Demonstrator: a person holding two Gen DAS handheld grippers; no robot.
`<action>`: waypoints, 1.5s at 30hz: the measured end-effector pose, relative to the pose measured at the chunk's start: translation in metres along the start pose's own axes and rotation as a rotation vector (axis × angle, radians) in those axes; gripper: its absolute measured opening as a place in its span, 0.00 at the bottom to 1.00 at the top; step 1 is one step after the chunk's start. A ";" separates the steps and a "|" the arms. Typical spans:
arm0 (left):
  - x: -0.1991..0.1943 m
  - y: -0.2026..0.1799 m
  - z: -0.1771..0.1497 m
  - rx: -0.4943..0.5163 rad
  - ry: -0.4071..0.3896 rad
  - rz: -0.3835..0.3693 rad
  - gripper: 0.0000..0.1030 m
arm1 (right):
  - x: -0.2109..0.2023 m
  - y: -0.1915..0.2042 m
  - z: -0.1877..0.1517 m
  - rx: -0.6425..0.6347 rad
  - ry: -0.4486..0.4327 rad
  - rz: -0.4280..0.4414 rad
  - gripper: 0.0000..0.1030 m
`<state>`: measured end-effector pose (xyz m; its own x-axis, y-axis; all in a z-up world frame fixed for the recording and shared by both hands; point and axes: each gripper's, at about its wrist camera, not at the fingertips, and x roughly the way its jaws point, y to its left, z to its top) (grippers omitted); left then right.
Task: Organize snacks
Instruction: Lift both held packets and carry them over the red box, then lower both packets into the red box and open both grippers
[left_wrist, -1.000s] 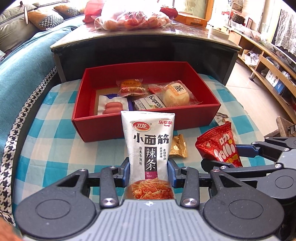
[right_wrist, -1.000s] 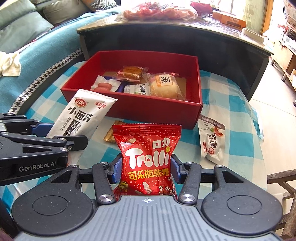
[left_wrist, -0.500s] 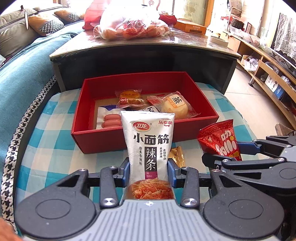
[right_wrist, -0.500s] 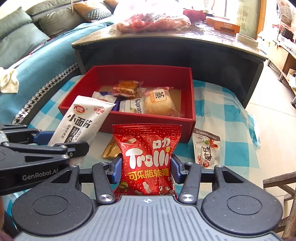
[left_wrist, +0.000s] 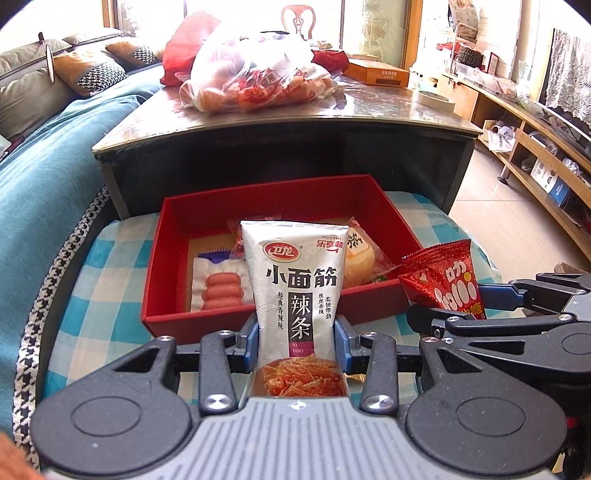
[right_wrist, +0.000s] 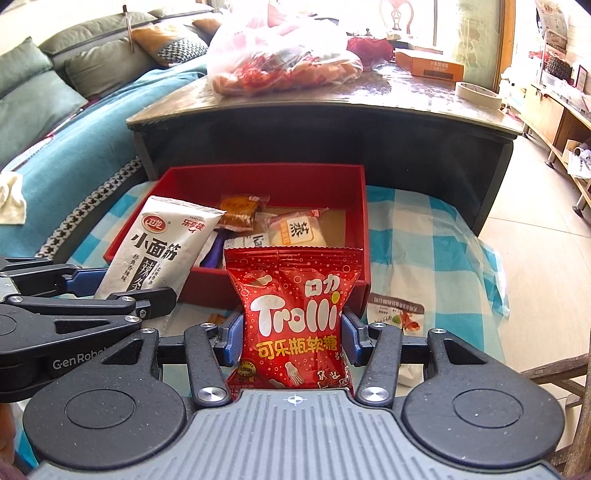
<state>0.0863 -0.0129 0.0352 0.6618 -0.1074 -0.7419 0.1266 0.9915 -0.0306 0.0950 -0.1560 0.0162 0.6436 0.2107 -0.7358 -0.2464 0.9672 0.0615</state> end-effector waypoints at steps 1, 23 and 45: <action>0.000 0.000 0.002 -0.001 -0.004 0.000 0.68 | 0.000 -0.001 0.002 -0.001 -0.003 0.000 0.58; 0.035 -0.001 0.057 0.031 -0.075 0.062 0.66 | 0.031 -0.015 0.056 -0.016 -0.063 -0.018 0.57; 0.111 0.018 0.074 -0.001 0.005 0.116 0.65 | 0.105 -0.013 0.078 -0.052 0.001 -0.025 0.56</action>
<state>0.2165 -0.0127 0.0022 0.6679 0.0081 -0.7442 0.0490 0.9973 0.0548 0.2224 -0.1354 -0.0089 0.6495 0.1860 -0.7373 -0.2670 0.9637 0.0079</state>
